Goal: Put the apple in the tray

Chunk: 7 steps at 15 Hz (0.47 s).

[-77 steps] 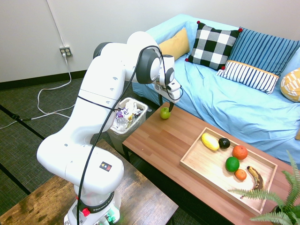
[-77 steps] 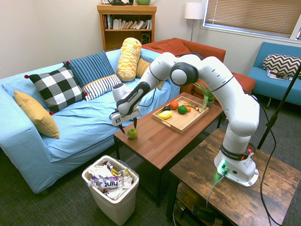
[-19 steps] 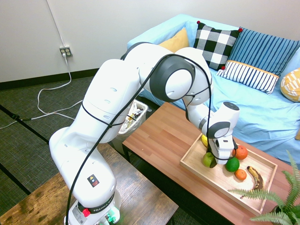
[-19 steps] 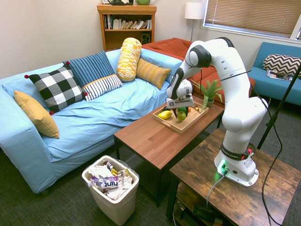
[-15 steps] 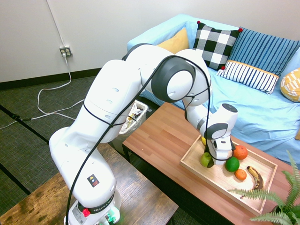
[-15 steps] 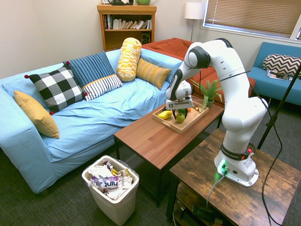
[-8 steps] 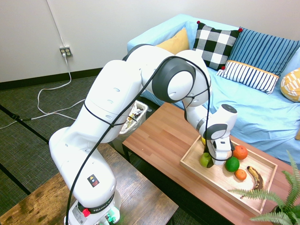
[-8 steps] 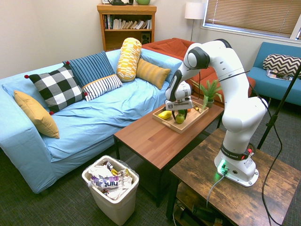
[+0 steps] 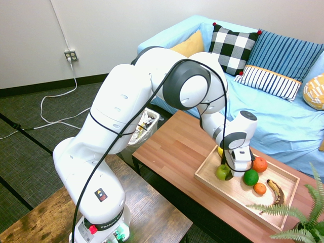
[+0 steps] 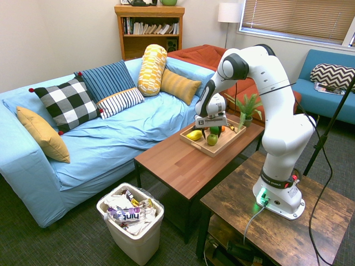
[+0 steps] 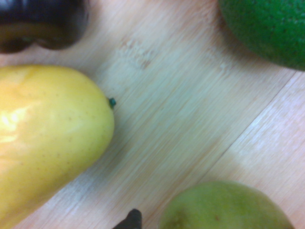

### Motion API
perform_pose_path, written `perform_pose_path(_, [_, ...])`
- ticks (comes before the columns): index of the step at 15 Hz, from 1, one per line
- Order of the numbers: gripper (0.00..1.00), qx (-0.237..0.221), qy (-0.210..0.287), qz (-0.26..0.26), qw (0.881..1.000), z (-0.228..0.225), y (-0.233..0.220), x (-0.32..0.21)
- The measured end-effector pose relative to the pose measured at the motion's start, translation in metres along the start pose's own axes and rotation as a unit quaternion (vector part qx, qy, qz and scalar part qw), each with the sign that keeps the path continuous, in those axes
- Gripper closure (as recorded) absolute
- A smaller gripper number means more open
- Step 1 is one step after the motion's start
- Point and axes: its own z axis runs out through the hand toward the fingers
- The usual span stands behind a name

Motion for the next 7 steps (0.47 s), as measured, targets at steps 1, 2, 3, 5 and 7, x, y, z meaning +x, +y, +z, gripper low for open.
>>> perform_pose_path(1, [0.0, 0.007, 0.002, 0.0, 1.0, -0.013, 0.003, 0.002])
perform_pose_path(2, [0.0, 0.015, 0.003, -0.001, 1.0, -0.027, 0.008, 0.004])
perform_pose_path(3, [0.0, 0.022, 0.006, -0.002, 1.0, -0.041, 0.013, 0.006])
perform_pose_path(5, [0.0, 0.033, 0.014, -0.004, 0.999, -0.071, 0.028, 0.014])
perform_pose_path(7, [0.0, 0.038, 0.023, -0.003, 0.999, -0.099, 0.043, 0.025])
